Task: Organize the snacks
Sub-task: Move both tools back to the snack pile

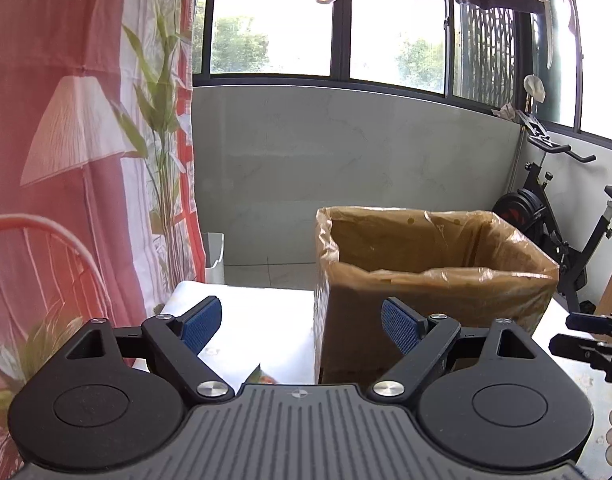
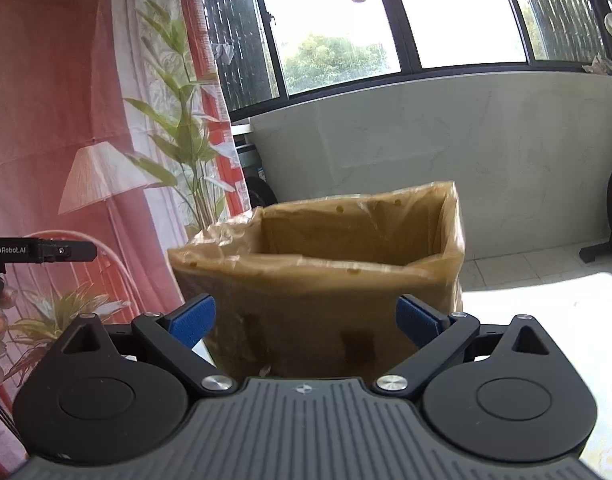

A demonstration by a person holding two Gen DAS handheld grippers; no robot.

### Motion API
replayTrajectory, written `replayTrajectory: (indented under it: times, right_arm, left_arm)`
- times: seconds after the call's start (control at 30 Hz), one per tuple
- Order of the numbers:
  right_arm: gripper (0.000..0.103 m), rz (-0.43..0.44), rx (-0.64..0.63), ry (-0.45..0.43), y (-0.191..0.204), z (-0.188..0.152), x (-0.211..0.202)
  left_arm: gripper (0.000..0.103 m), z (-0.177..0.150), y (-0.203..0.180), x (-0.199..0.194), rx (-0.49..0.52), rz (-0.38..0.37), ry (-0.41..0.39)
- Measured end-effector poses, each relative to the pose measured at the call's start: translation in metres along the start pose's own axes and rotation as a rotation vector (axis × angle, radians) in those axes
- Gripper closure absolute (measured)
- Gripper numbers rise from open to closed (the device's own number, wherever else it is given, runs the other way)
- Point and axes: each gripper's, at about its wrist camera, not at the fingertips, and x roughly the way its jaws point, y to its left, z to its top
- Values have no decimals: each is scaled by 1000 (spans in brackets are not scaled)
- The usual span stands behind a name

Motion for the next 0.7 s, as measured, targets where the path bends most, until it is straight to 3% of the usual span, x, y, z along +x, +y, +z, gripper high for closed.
replayTrajectory:
  times: [0.17,0.33,0.47,0.7]
  right_arm:
    - [13,8,-39,145,15,-56,-1]
    - [37,-12,9,303,20,-95,1]
    - [43,24,-2,418,33,-117,1]
    - [46,50,-89,530,55,-141,5]
  left_arm:
    - [14,-44,-7,-5,-1,-8,36]
    - [14,-80,-19,-2,-55,-34,87]
    - [15,-105,-35,0,-47,-59,132]
    - [15,-132,-50,-1,-34,-88,179]
